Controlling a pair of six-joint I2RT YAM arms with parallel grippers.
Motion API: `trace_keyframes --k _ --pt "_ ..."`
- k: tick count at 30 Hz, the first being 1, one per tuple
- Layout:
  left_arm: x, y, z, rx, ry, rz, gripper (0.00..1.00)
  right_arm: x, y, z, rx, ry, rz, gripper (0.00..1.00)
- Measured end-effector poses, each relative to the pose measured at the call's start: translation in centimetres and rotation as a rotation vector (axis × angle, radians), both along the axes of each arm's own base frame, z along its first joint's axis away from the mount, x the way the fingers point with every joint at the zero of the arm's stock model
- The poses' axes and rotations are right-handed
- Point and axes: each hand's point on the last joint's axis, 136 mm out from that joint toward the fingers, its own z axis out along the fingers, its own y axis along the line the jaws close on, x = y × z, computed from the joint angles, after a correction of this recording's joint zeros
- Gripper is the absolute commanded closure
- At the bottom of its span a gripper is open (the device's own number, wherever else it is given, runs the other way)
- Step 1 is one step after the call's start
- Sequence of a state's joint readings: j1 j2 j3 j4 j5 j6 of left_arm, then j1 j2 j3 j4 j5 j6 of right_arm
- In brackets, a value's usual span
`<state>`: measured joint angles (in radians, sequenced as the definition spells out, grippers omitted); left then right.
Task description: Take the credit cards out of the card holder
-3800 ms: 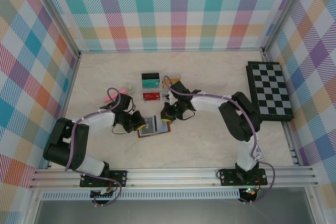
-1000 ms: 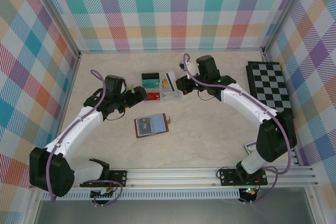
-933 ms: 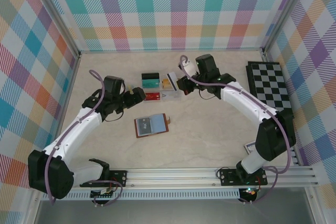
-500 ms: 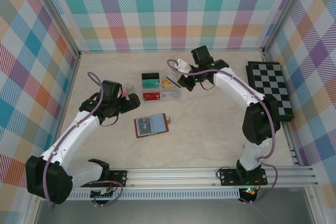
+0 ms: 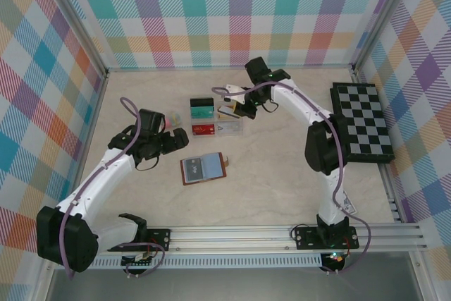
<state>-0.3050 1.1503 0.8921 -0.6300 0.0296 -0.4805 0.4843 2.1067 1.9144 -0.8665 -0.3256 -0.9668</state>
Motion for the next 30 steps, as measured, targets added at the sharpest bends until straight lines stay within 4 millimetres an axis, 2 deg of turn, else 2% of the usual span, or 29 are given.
trace_keyframes --k 11,17,30 --pt "-0.3 -0.2 -1.1 -0.001 0.036 -0.008 0.00 -1.6 0.2 -2.5 -0.081 0.049 0.095 1.00" --pt "-0.3 -0.2 -1.2 0.000 0.040 -0.008 0.00 -1.2 0.4 -4.3 -0.136 0.046 0.097 0.95" --pt "-0.7 -0.4 -1.7 -0.012 0.057 -0.022 0.00 -0.4 -0.3 -5.9 -0.218 0.013 0.102 0.91"
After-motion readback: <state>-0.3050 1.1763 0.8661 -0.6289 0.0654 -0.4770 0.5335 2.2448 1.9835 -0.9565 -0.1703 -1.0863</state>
